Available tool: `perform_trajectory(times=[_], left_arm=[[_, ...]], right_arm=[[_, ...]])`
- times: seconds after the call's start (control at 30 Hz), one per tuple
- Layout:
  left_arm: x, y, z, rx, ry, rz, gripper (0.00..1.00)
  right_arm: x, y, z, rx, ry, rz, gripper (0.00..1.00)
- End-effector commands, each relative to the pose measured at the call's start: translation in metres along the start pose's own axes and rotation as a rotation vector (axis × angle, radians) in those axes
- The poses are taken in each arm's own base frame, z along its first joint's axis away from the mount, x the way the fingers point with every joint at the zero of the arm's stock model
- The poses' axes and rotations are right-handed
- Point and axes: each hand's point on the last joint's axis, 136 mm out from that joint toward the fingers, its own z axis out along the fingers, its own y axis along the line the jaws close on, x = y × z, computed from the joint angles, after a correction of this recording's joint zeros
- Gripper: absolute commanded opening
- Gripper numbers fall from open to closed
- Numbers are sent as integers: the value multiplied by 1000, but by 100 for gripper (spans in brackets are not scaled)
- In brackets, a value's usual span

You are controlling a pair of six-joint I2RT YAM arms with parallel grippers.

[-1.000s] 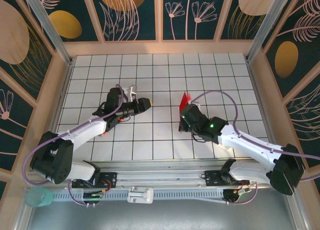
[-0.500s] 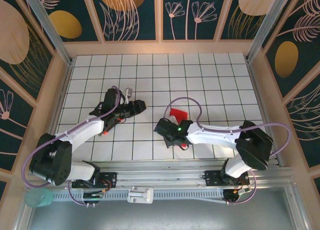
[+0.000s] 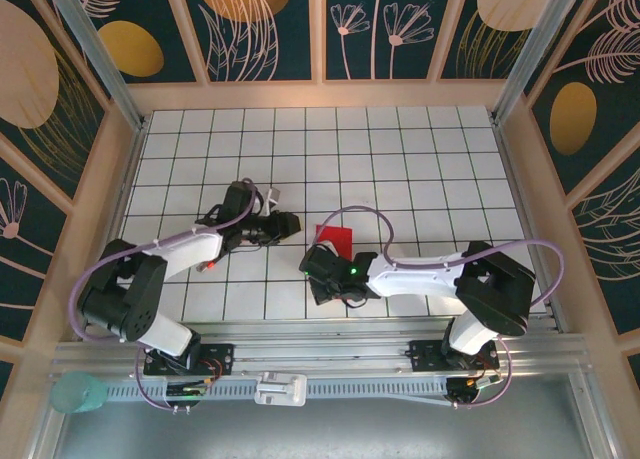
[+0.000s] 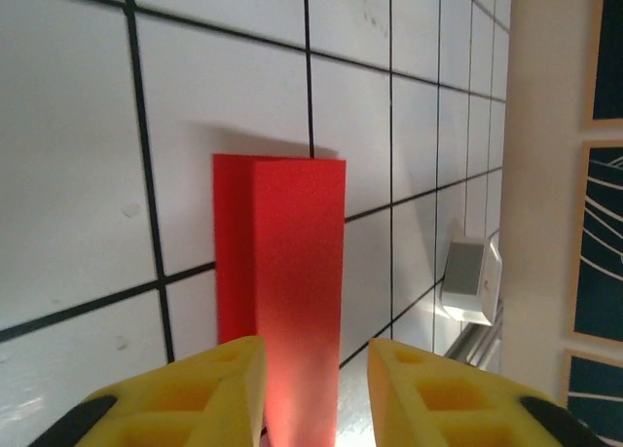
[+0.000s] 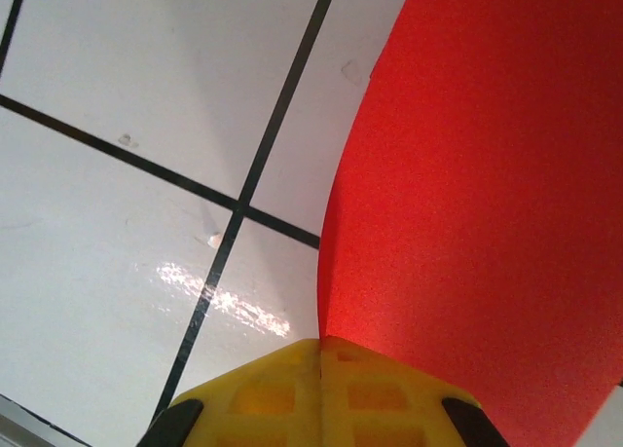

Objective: Fold a paper plane with a square sheet of paper (pick it up from the middle)

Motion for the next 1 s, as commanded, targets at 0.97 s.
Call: perform_trajectory(times=[0.97], left_arm=[[32, 28, 84, -162, 230, 116, 26]], right_arm=[[-1, 7, 0, -75, -63, 15, 10]])
